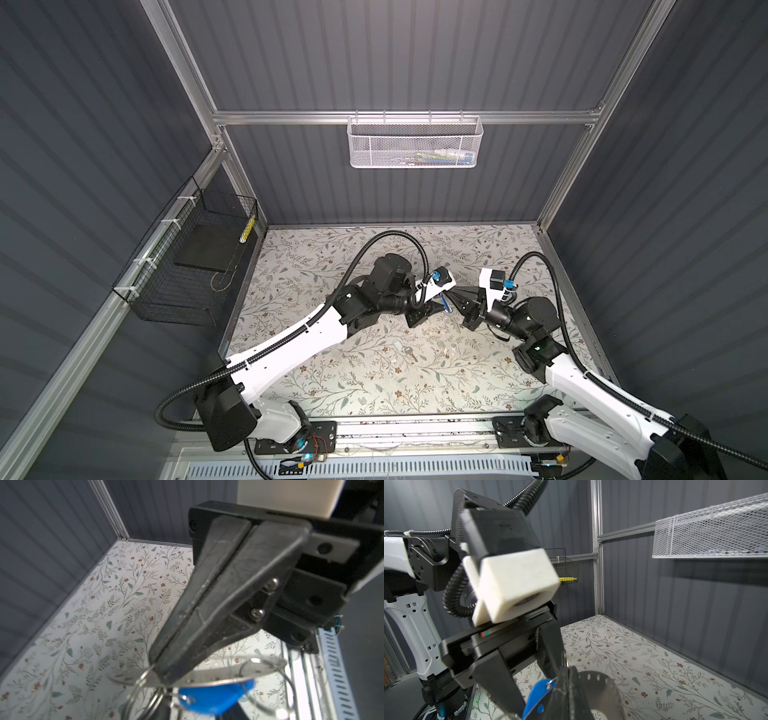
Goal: Put the keys on the keyring
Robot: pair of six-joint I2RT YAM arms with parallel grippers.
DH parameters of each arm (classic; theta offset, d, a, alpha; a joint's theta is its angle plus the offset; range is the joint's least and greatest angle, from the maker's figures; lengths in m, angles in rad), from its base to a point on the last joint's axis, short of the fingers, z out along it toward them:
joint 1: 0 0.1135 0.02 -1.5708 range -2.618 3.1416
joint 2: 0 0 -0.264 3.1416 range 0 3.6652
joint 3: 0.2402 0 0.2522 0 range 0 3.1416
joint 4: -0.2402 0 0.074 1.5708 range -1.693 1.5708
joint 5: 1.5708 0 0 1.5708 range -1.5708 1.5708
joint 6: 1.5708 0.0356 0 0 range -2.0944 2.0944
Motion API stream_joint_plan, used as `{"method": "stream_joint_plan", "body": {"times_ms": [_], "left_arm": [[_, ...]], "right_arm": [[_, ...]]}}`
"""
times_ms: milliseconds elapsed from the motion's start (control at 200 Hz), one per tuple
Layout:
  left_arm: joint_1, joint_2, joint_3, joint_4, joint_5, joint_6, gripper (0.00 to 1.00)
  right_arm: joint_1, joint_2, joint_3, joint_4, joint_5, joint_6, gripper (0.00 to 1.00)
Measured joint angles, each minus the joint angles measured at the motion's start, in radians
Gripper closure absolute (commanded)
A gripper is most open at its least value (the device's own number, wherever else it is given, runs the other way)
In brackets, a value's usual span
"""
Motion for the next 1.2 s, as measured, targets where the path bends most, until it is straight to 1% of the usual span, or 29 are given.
{"method": "stream_joint_plan", "body": {"times_ms": [80,165,345,480,555,725,1035,1201], "left_arm": [[0.000,-0.033,-0.014,-0.008,-0.032,0.003,0.48],[0.000,-0.081,-0.019,-0.026,-0.066,0.004,0.47],[0.000,-0.173,-0.022,-0.061,-0.111,0.019,0.52],[0.002,-0.202,-0.021,-0.072,-0.119,0.042,0.61],[0.003,-0.193,-0.013,-0.087,-0.112,0.052,0.64],[0.018,-0.150,0.024,-0.112,-0.069,0.068,0.67],[0.029,-0.116,0.044,-0.116,0.004,0.086,0.72],[0.029,-0.113,0.050,-0.118,0.031,0.098,0.77]], "right_arm": [[0.000,0.000,-0.008,0.014,-0.015,0.000,1.00],[0.000,0.001,-0.019,0.034,-0.032,0.001,1.00],[-0.001,0.009,-0.028,0.077,-0.063,0.008,1.00],[-0.001,0.031,-0.028,0.124,-0.095,0.023,1.00],[-0.001,0.045,-0.028,0.147,-0.113,0.033,1.00],[-0.001,0.053,-0.028,0.178,-0.139,0.046,1.00],[-0.002,0.053,-0.028,0.191,-0.172,0.053,1.00],[-0.003,0.058,-0.028,0.194,-0.182,0.053,1.00]]}}
